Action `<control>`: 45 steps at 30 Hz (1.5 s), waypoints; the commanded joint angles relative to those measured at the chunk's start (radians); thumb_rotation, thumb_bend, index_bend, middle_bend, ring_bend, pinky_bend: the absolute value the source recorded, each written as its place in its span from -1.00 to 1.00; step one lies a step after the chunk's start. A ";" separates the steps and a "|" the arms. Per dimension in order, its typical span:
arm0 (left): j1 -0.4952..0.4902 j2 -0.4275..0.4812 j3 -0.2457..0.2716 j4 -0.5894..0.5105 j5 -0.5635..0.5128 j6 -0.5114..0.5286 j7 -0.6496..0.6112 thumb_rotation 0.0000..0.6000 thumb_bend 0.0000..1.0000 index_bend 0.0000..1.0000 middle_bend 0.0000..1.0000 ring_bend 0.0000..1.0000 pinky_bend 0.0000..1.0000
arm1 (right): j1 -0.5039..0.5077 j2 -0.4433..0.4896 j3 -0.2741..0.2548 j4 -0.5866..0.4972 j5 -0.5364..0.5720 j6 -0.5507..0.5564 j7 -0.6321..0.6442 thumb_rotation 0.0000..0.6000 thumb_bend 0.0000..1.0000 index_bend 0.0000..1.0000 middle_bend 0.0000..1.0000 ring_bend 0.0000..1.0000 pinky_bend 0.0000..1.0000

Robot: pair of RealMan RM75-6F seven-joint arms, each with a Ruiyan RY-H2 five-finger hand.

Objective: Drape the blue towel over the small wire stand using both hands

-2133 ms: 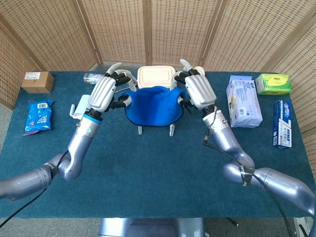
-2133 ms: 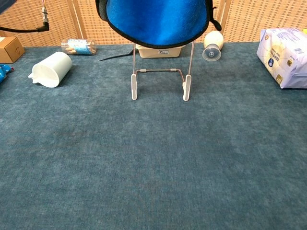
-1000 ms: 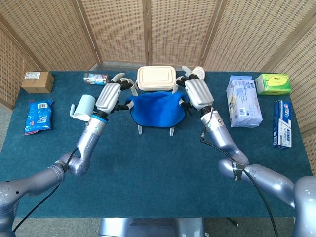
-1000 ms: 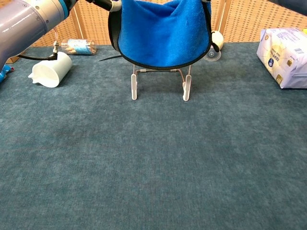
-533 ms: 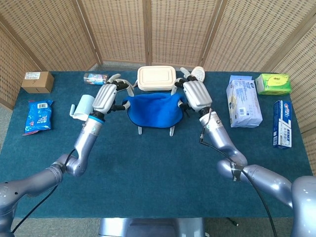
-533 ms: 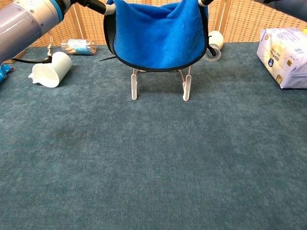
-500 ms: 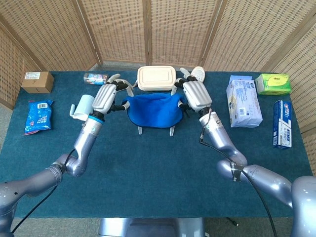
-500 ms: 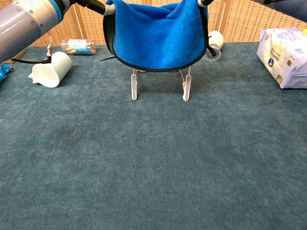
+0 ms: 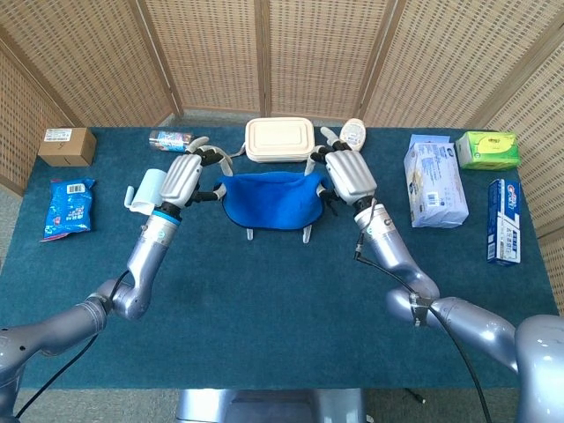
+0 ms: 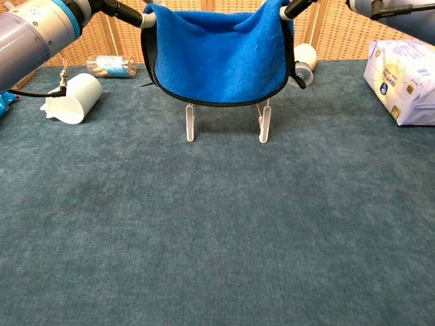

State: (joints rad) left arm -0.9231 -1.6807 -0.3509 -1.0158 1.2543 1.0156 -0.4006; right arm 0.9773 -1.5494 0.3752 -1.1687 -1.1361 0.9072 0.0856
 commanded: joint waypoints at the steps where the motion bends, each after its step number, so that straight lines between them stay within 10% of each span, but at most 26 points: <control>1: 0.001 0.000 0.000 0.001 0.001 0.001 -0.001 1.00 -0.01 0.63 -0.13 -0.39 -0.80 | -0.001 -0.003 -0.002 0.005 -0.002 0.000 0.001 1.00 -0.11 0.99 -0.21 -0.95 -0.59; 45: -0.006 -0.010 0.007 0.011 0.014 -0.016 0.017 1.00 -0.08 0.42 -0.23 -0.45 -0.82 | -0.035 0.020 -0.026 0.022 -0.028 -0.027 0.026 1.00 -0.19 0.60 -0.45 -1.00 -0.68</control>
State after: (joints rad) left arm -0.9296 -1.6905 -0.3441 -1.0045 1.2684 0.9994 -0.3835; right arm 0.9419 -1.5302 0.3496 -1.1463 -1.1644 0.8812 0.1123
